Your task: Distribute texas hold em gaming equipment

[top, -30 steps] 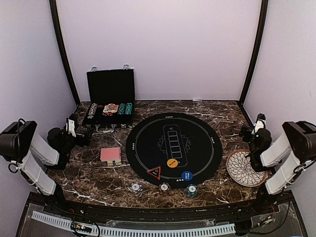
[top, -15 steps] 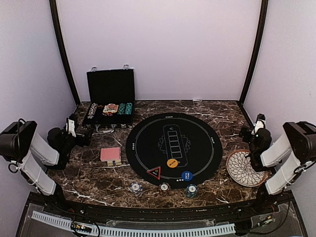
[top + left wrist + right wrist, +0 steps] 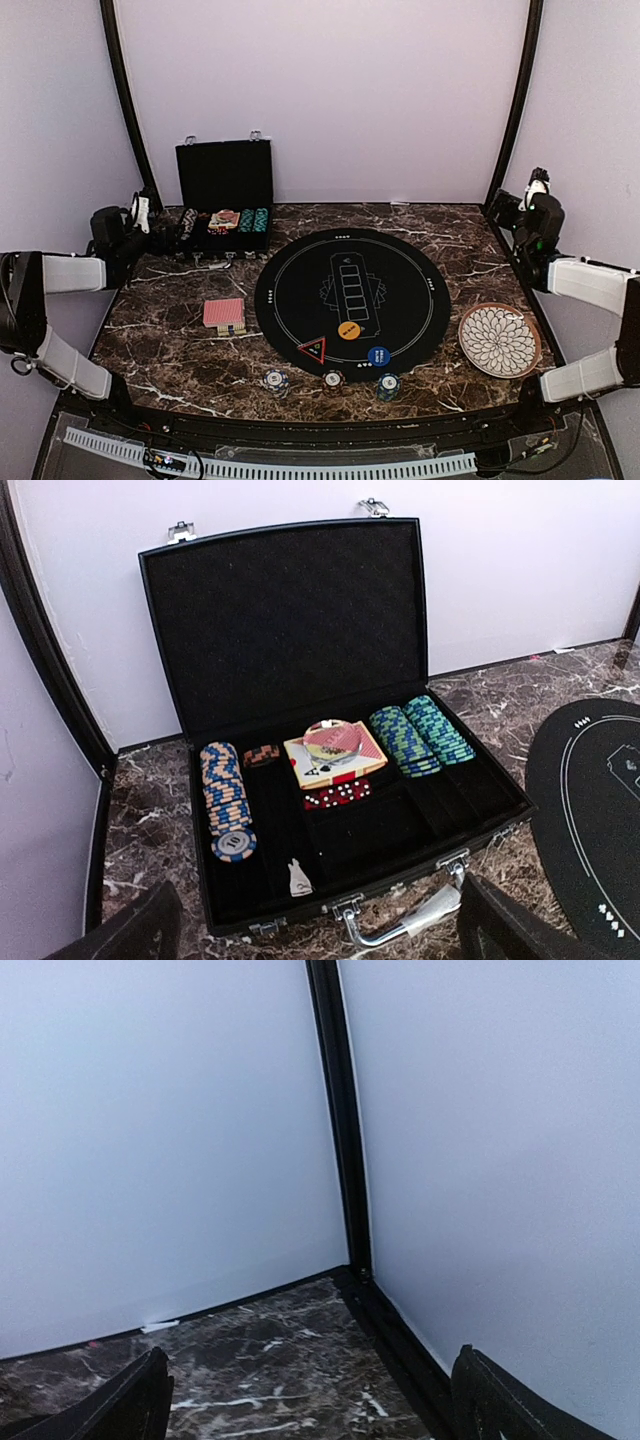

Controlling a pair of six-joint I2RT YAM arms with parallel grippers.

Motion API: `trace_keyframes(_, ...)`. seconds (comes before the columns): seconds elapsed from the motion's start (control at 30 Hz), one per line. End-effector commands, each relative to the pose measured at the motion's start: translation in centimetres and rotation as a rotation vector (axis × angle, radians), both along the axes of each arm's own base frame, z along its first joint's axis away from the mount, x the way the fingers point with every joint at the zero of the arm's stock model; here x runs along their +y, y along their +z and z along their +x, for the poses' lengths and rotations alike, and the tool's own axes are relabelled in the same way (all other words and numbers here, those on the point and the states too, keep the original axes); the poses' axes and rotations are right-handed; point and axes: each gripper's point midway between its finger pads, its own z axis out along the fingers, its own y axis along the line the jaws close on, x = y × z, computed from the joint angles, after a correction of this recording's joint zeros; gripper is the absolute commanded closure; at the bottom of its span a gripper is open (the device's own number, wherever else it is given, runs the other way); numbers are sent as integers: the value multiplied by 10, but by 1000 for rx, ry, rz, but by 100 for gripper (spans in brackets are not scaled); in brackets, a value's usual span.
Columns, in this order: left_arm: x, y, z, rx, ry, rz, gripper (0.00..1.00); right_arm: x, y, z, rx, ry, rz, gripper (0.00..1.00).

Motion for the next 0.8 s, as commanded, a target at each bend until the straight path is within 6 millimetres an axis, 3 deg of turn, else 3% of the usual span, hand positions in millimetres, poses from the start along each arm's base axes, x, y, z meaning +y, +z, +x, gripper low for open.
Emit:
trace_keyframes(0.0, 0, -2, -14, 223, -23, -7, 1, 32, -5, 14, 114, 168, 194, 2)
trace_keyframes(0.07, 2, 9, -15, 257, -21, -16, 1, 37, -7, 22, 129, 183, 322, 2)
trace_keyframes(0.13, 3, 18, -19, 287, -22, -21, 1, 59, -9, 30, 184, 300, 371, 1)
trace_keyframes(0.23, 3, 29, -26, 329, -27, -28, 1, 119, -12, 31, 286, 528, 366, 1)
trace_keyframes(0.27, 3, 28, -30, 352, -28, -31, 1, 138, -4, 33, 318, 549, 294, 2)
trace_keyframes(0.37, 0, 42, -37, 342, -48, -28, 1, 201, -12, 20, 442, 605, 107, 2)
trace_keyframes(0.47, -5, 48, -46, 344, -74, -30, 1, 257, -24, -8, 504, 674, 14, 2)
trace_keyframes(0.6, -6, 48, -54, 358, -76, -19, 1, 325, -59, -58, 627, 775, -82, 7)
trace_keyframes(0.77, -9, 50, -61, 362, -89, -17, 1, 385, -110, -130, 797, 893, -164, 10)
